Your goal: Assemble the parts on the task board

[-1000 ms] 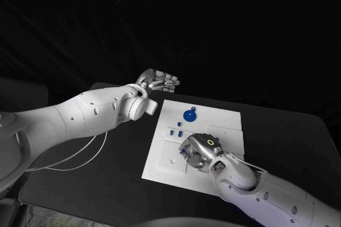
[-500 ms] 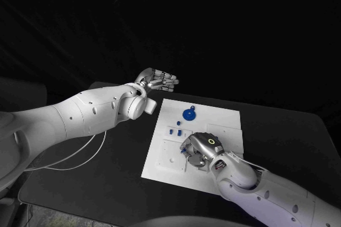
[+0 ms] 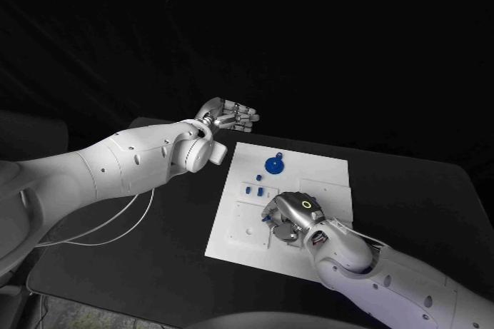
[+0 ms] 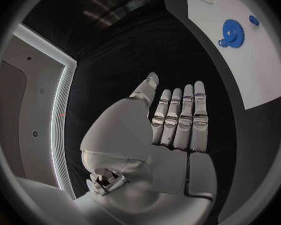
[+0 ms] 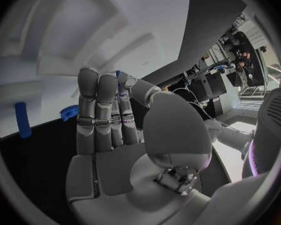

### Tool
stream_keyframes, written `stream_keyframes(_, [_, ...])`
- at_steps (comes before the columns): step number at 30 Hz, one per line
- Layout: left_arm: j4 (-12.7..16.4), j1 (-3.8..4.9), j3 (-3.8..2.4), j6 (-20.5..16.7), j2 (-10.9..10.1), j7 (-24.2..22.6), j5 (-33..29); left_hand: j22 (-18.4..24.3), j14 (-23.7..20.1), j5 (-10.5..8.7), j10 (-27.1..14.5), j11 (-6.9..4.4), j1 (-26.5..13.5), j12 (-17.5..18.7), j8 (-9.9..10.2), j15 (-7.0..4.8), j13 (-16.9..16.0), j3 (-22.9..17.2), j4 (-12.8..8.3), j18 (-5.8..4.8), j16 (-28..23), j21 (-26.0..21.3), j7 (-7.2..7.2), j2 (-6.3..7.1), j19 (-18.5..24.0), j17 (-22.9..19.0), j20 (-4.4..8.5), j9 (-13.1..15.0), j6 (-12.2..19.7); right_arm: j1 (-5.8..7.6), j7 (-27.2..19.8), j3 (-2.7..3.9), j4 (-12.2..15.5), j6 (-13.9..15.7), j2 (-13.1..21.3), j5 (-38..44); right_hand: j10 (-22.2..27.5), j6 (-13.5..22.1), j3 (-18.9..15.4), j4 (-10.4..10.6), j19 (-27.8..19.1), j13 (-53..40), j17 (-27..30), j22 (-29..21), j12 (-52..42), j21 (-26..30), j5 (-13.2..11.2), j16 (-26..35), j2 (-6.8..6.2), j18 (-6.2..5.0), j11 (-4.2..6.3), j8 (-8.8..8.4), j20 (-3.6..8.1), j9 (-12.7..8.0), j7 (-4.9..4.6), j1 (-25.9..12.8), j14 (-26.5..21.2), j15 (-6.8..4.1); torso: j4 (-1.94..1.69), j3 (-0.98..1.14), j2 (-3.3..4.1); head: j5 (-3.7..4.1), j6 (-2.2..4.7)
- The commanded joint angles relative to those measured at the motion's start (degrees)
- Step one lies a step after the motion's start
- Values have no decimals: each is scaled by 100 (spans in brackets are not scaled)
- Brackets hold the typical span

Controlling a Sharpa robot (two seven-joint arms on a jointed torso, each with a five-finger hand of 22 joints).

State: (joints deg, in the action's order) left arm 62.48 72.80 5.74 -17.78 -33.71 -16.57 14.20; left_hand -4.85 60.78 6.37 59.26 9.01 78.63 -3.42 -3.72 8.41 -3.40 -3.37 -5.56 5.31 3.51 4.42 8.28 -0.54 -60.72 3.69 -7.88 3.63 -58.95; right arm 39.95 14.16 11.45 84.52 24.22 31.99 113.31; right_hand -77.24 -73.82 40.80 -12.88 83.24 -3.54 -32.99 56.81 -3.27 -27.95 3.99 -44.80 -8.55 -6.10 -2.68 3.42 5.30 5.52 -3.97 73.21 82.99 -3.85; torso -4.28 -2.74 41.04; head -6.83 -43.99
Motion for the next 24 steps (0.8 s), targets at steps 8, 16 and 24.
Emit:
stream_keyframes(8, [5,2,-5,79,15,-28,23,6,-27,1,-27,-7,-2,9,19,17,6,45,-3,71,-6,21,16,-55,-21,-6,-10,-8,23,-6,38,-5,-48,-185,-13,79,-216,-37,3,-31,33,-6,0,5,-14,8,-25,-25,22,-149,157,25,16,5,-10,50,-5,-35,1,-1,1,3,-5])
stream_keyframes(16, [4,2,-5,87,14,-15,28,18,-36,1,-34,-2,6,10,20,20,6,57,10,73,-7,19,21,-50,-19,-6,-14,-8,32,-5,71,-5,-42,-248,-29,121,-212,-34,-10,-43,45,-6,2,58,-14,53,-25,-27,27,-148,157,25,17,5,-11,47,-7,-35,2,1,1,5,3])
stream_keyframes(24, [3,2,-5,98,21,-5,32,18,-36,1,-34,-2,6,10,20,20,6,57,10,73,-7,19,21,-50,-19,-6,-14,-8,32,0,120,-5,-35,-445,-72,210,-206,-28,-19,-35,43,-6,2,84,-14,77,-25,-26,35,-142,156,24,15,5,-13,47,-8,-33,-1,-5,1,15,3])
